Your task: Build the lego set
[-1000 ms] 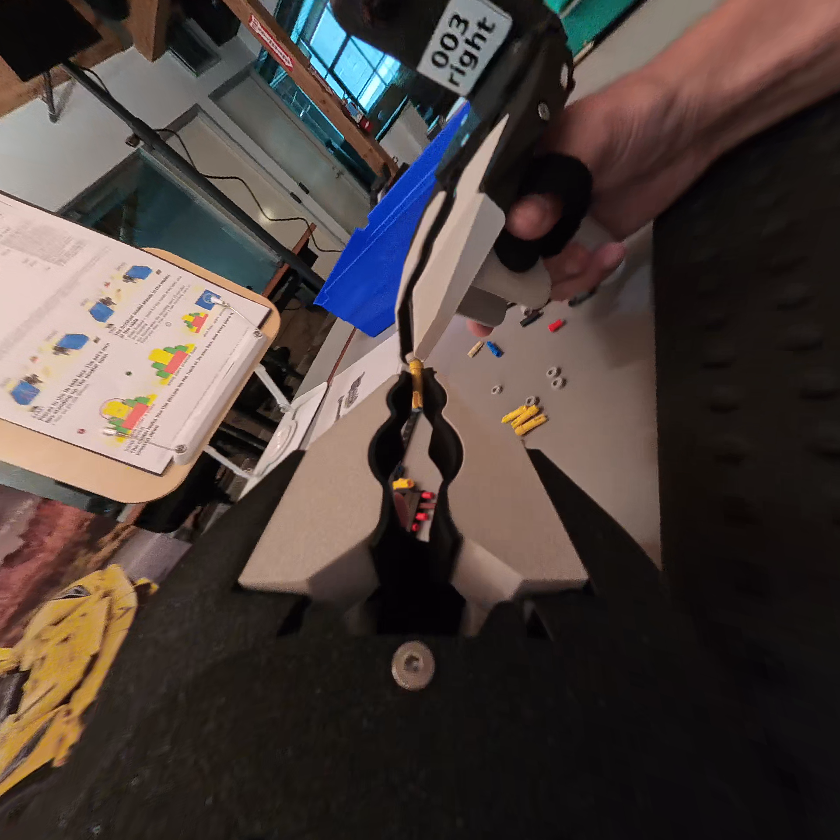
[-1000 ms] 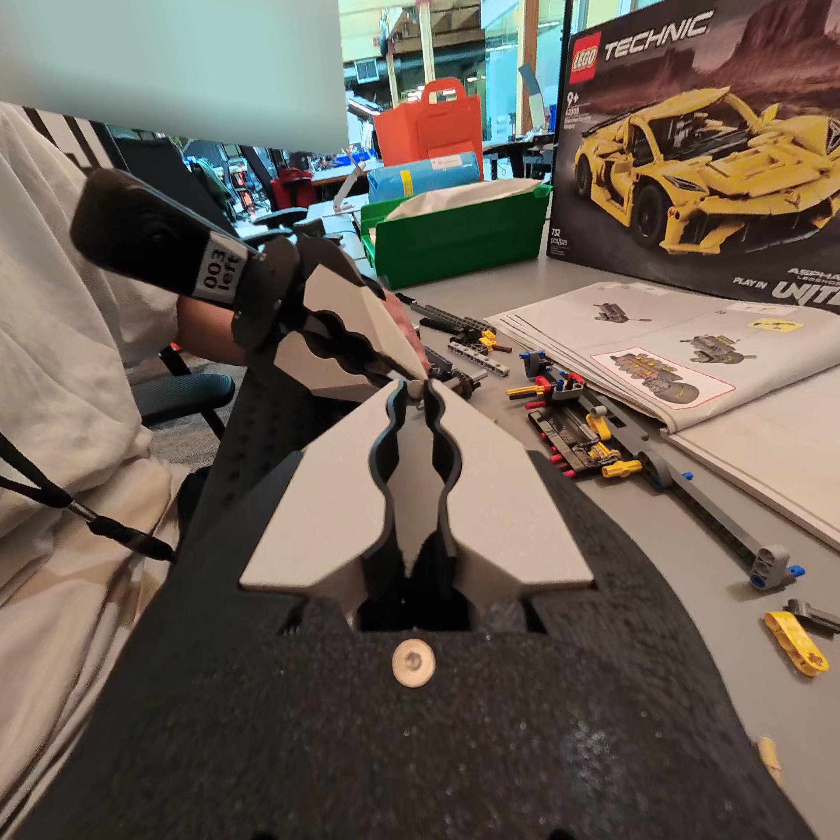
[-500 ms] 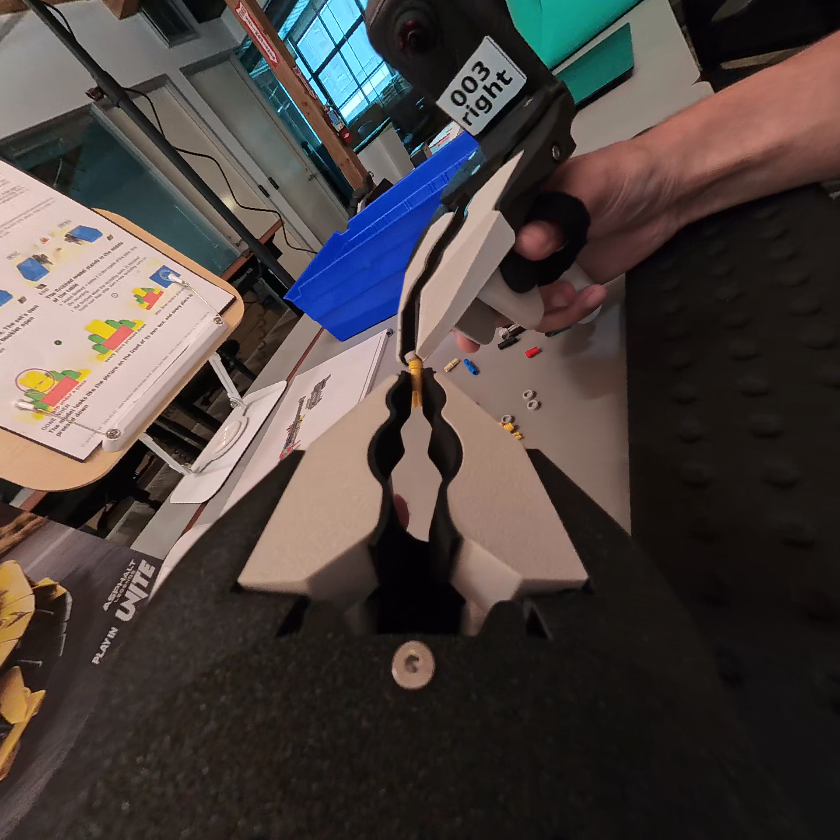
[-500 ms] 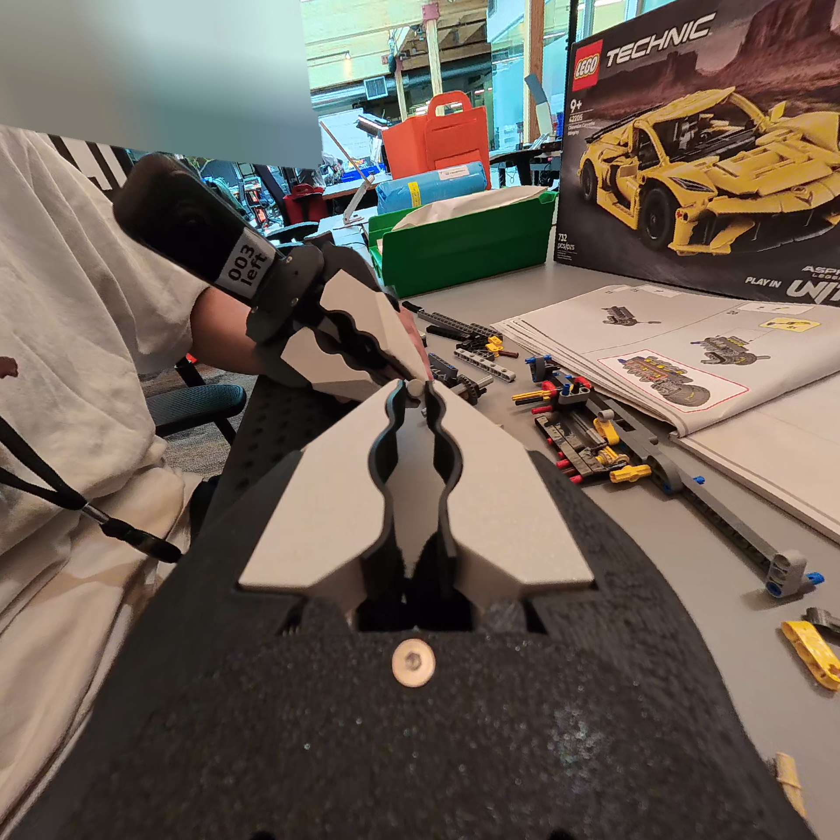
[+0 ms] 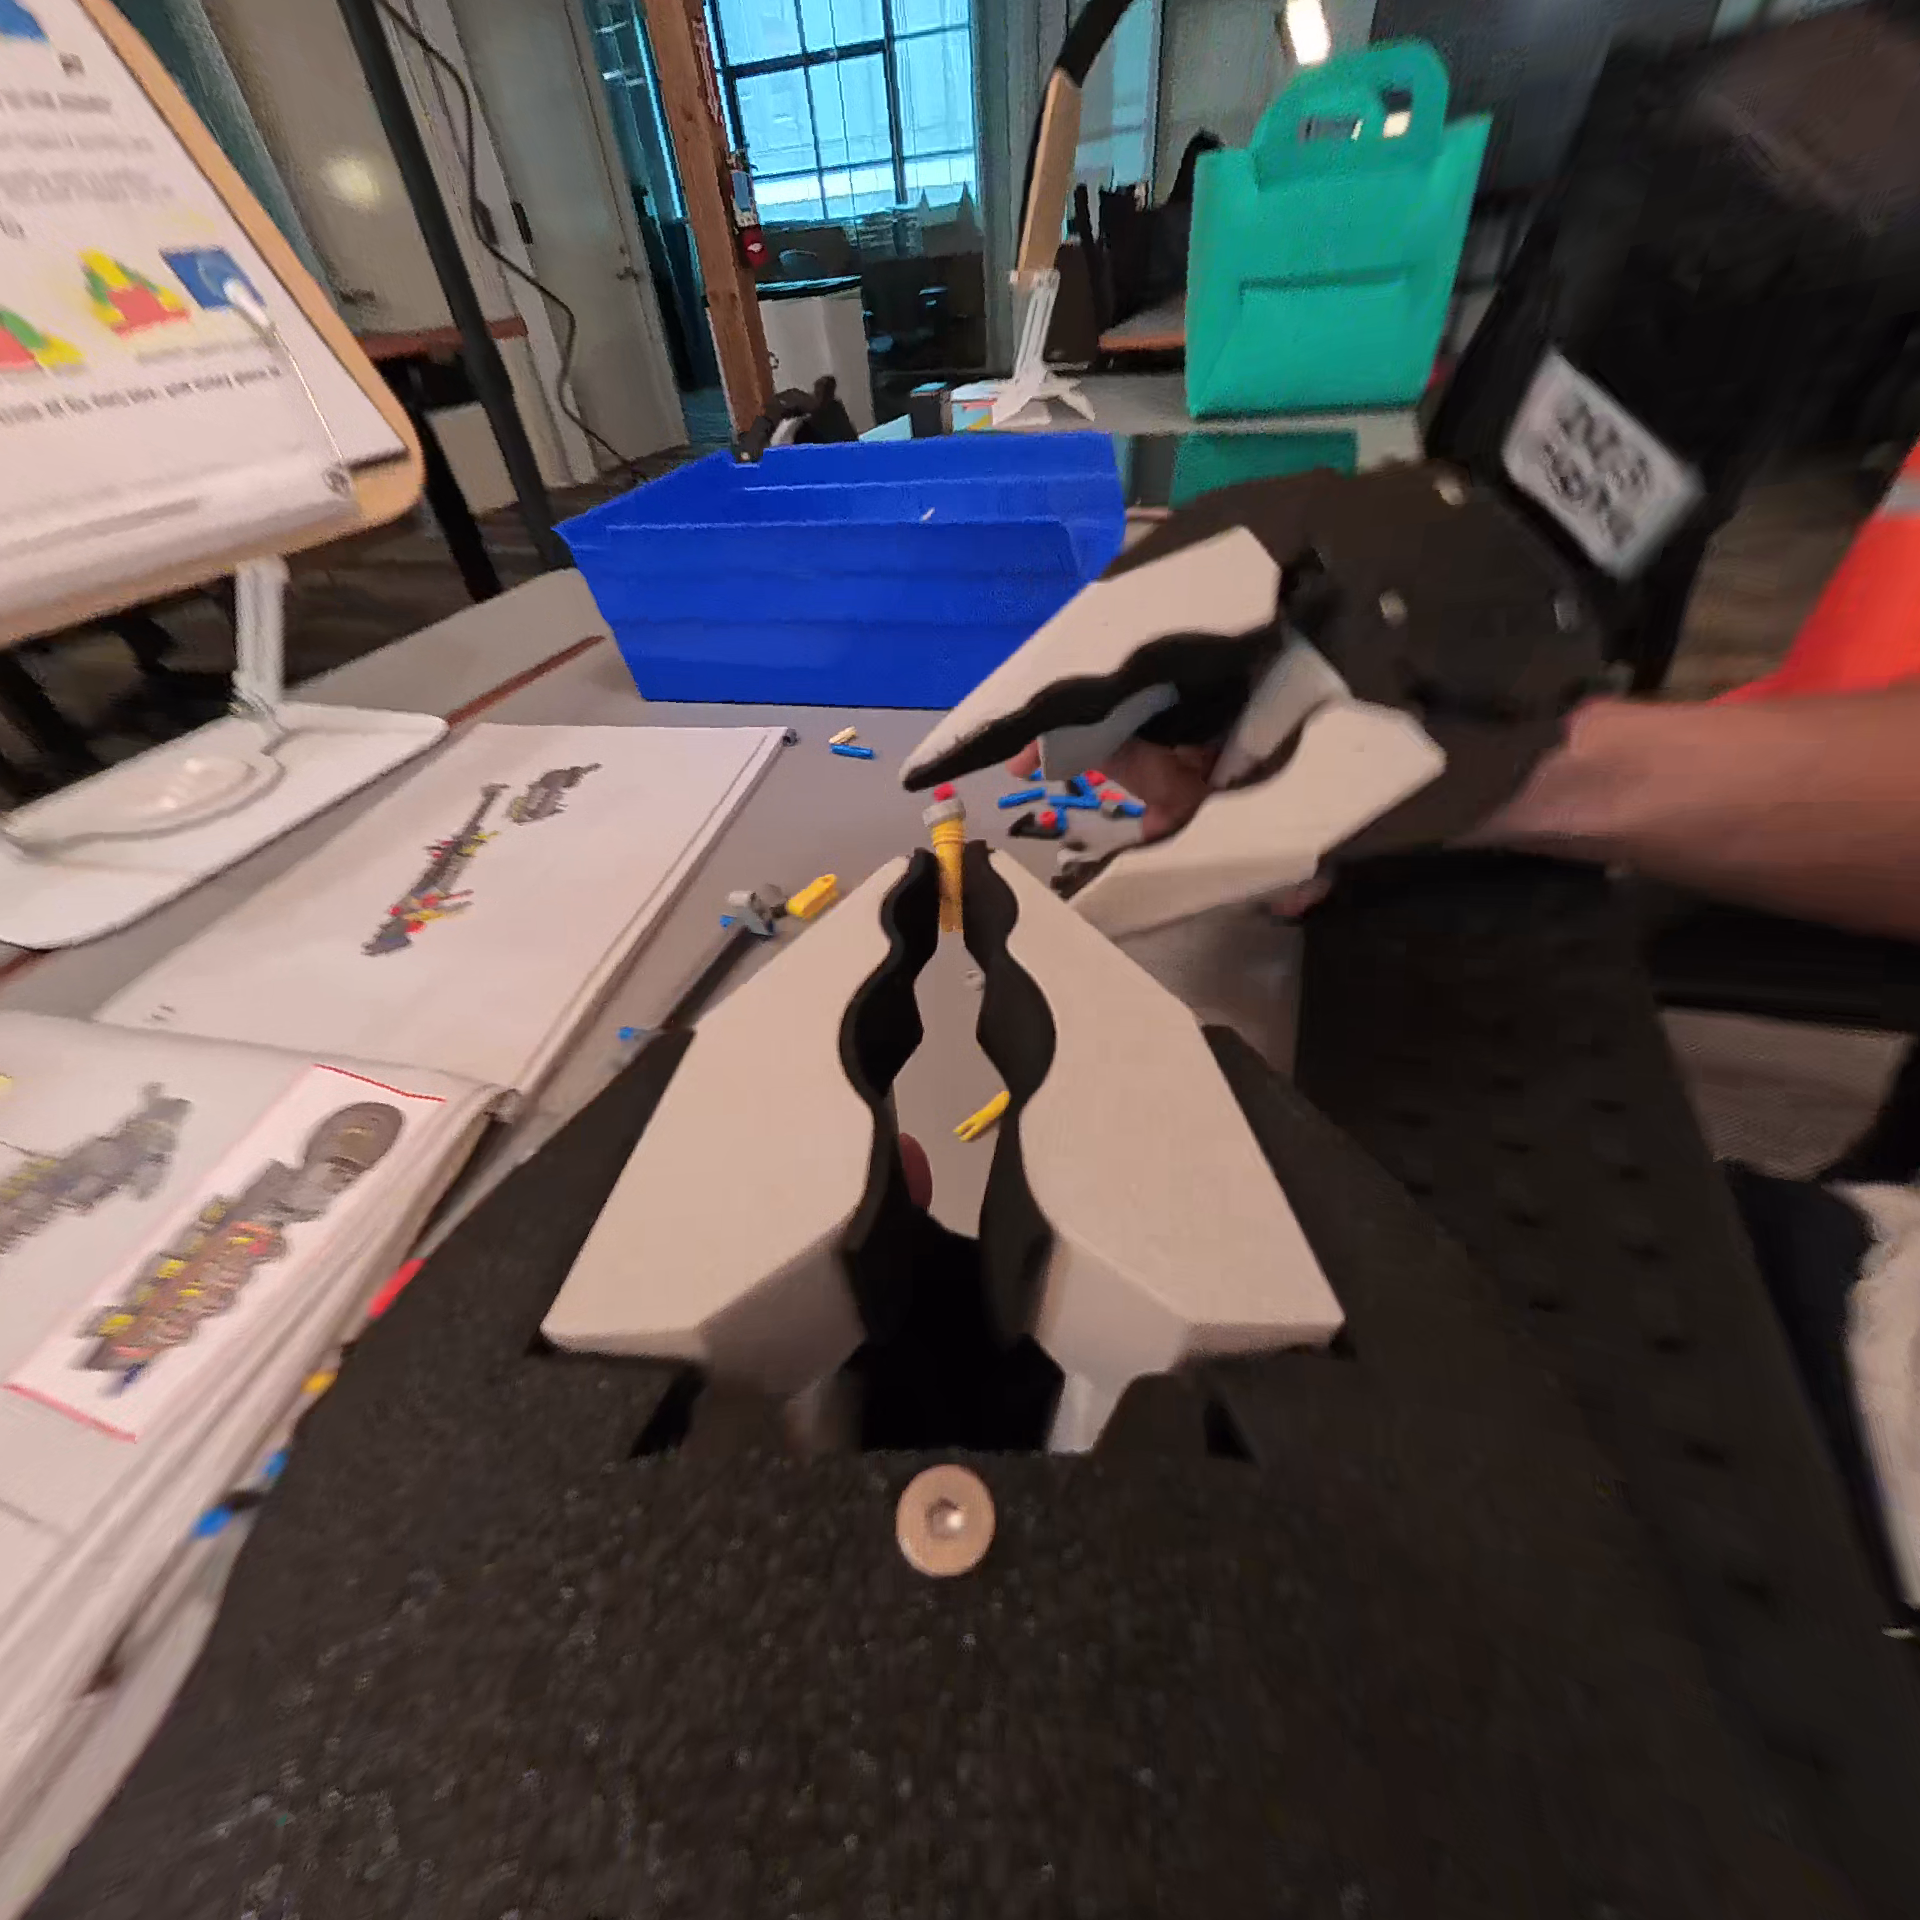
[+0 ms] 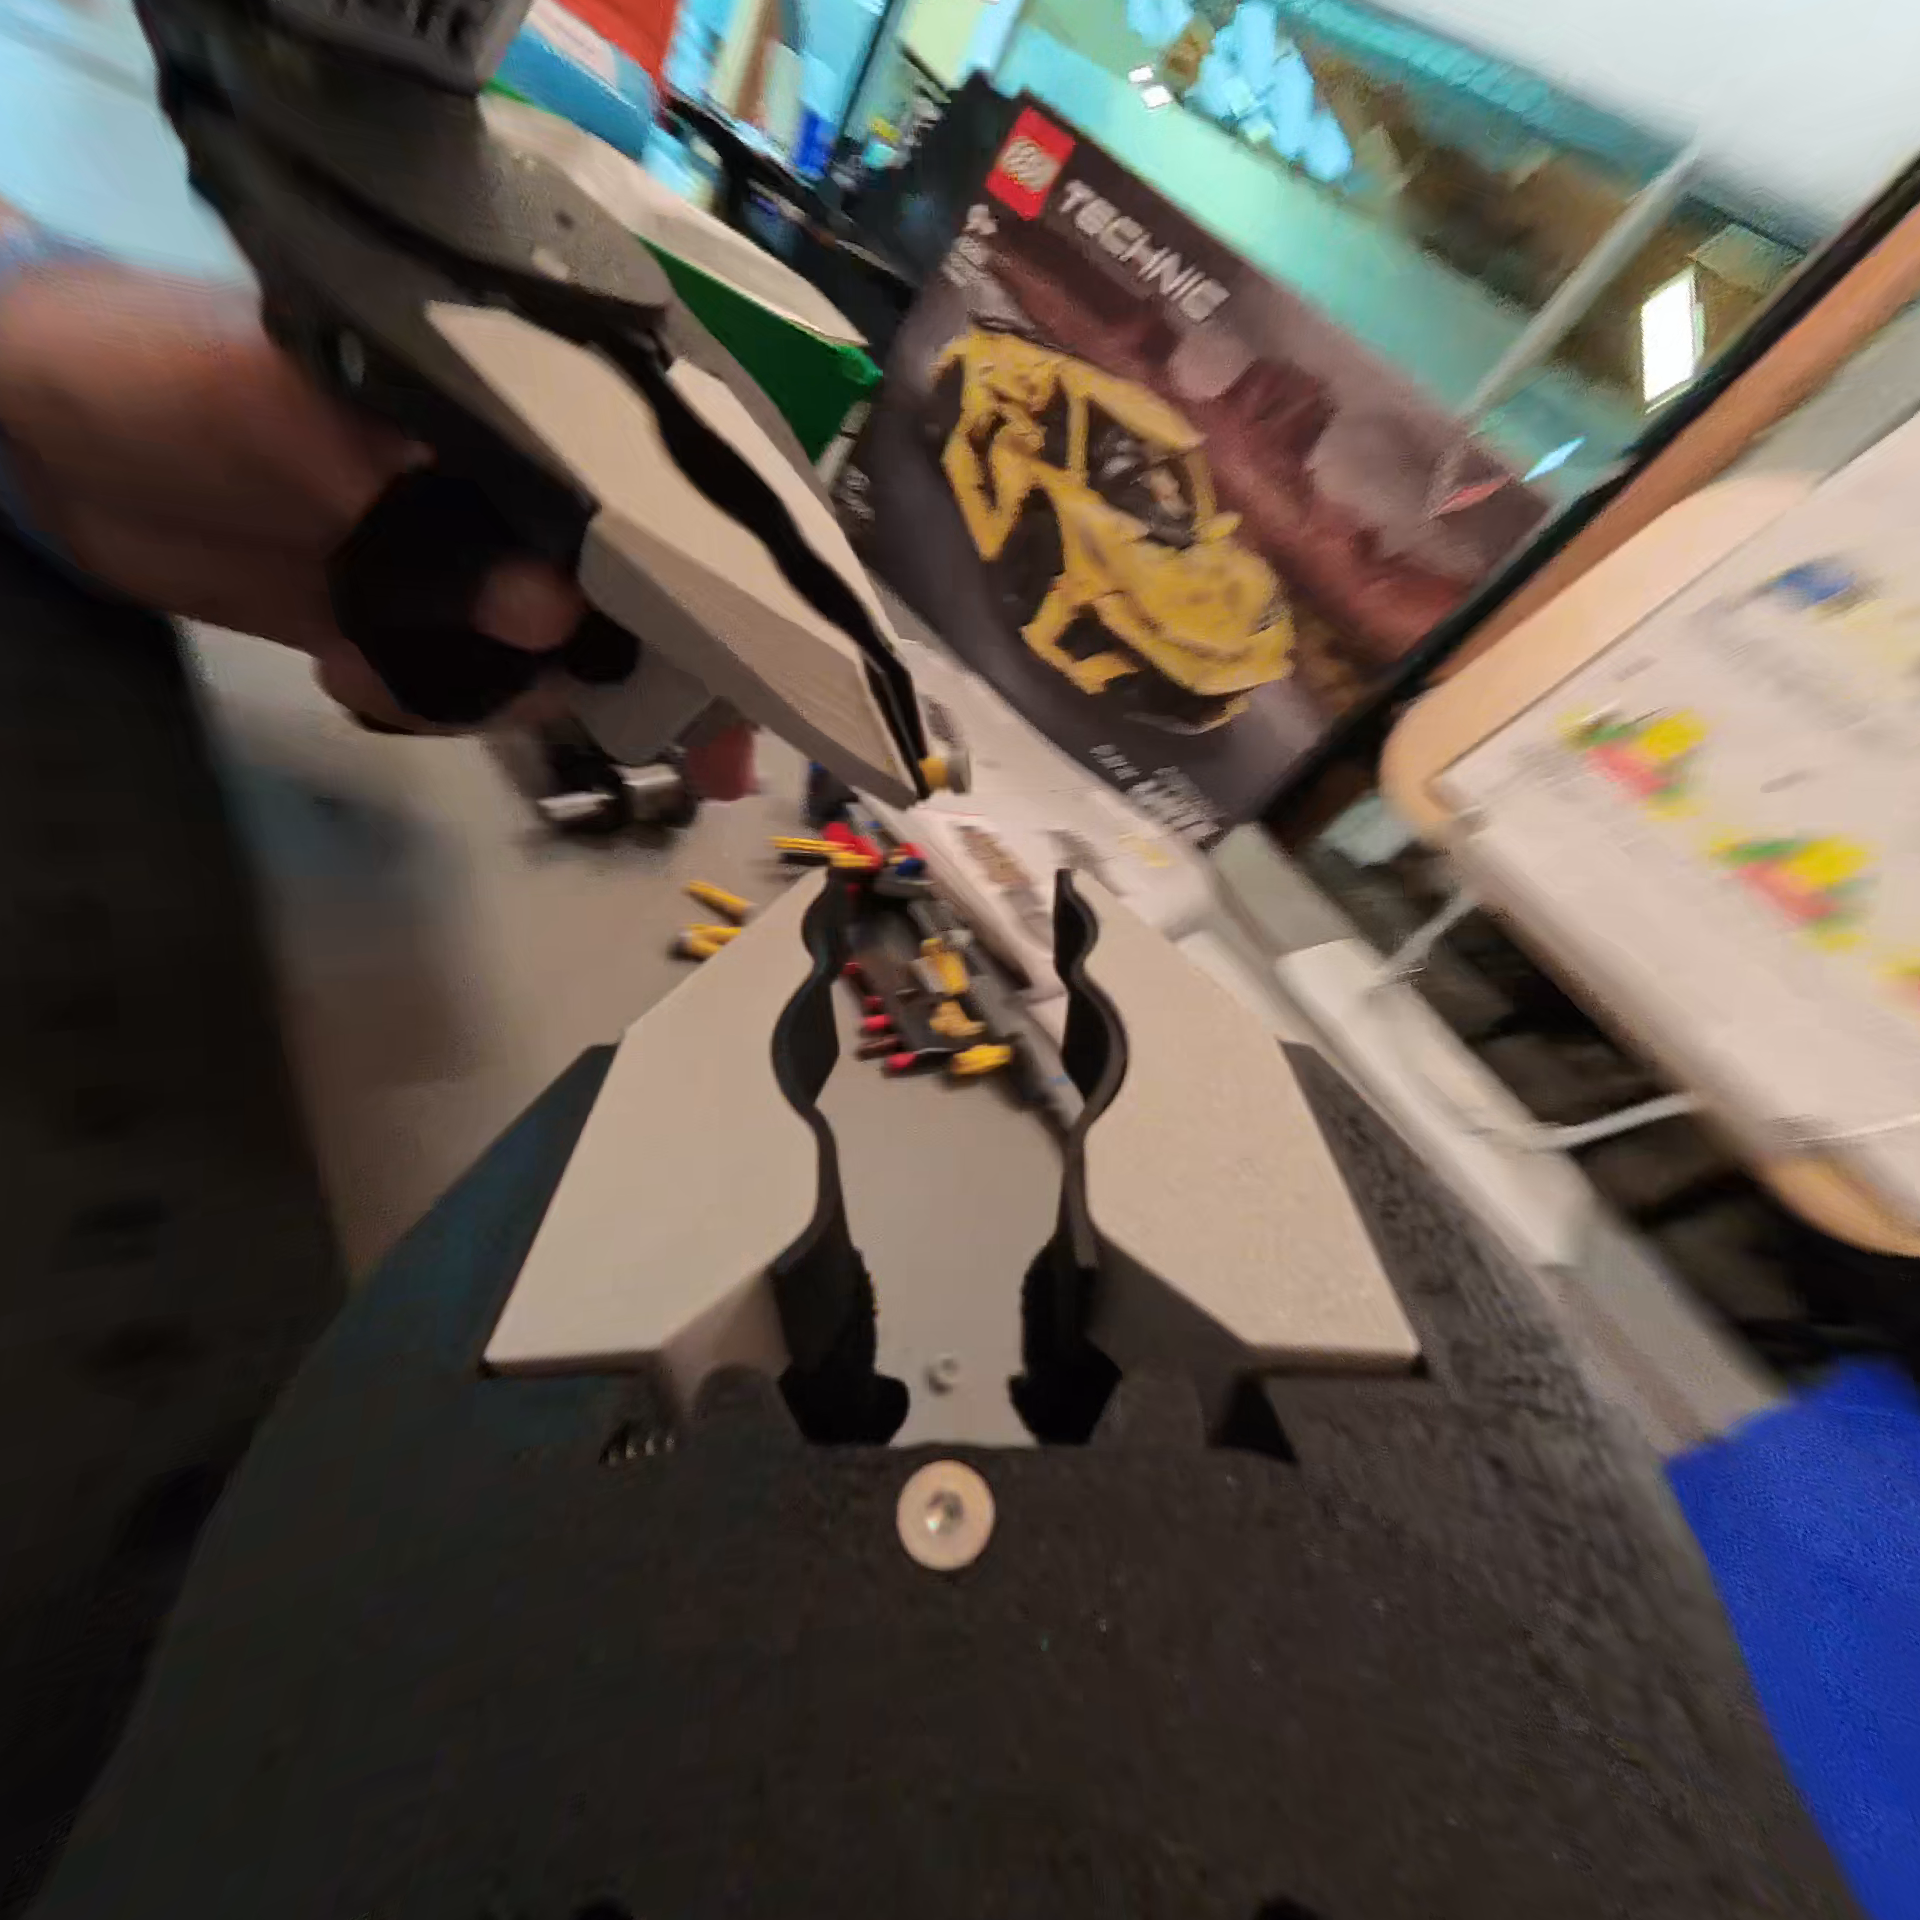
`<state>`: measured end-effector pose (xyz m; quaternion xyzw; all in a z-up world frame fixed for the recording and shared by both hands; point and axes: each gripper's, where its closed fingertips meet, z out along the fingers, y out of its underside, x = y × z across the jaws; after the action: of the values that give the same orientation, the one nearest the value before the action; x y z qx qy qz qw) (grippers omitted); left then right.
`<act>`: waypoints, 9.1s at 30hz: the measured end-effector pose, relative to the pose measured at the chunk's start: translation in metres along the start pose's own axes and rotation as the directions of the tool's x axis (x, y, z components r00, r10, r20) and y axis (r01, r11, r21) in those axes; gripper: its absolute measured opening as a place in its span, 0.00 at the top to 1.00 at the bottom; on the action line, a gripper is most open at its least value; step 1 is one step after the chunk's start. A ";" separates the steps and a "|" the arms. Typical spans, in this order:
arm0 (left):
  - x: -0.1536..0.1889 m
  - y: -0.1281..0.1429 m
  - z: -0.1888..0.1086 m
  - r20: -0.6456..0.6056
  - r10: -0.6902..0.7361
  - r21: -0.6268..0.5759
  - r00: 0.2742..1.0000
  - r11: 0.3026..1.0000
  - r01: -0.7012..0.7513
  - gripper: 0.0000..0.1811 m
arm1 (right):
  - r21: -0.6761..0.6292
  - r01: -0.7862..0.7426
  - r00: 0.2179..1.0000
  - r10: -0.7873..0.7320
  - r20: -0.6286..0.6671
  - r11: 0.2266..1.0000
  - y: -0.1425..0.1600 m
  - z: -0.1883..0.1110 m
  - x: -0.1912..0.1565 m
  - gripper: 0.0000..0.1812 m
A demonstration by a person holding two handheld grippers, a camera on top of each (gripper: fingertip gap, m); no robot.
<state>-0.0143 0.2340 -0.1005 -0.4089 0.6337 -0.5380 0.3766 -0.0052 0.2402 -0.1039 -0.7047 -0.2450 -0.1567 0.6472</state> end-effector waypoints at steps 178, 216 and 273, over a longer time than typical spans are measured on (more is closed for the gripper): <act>0.045 -0.016 -0.008 0.124 0.798 0.060 0.589 0.587 -0.807 0.98 | -0.391 -0.817 -0.003 0.675 0.737 0.423 -0.036 -0.042 -0.028 0.97; 0.052 -0.015 -0.011 0.091 0.771 0.106 0.631 0.622 -0.776 0.98 | -0.427 -0.801 -0.060 0.653 0.755 0.420 -0.040 -0.047 -0.032 0.98; 0.013 0.054 0.006 -0.052 0.726 -0.296 0.686 0.645 -0.705 0.99 | -0.598 -0.112 0.836 0.401 0.375 0.793 0.109 -0.058 -0.042 1.00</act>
<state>-0.0196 0.2245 -0.1553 -0.1953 0.8016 -0.2309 0.5157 0.0253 0.1720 -0.2110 -0.9043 -0.2413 0.0531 0.3481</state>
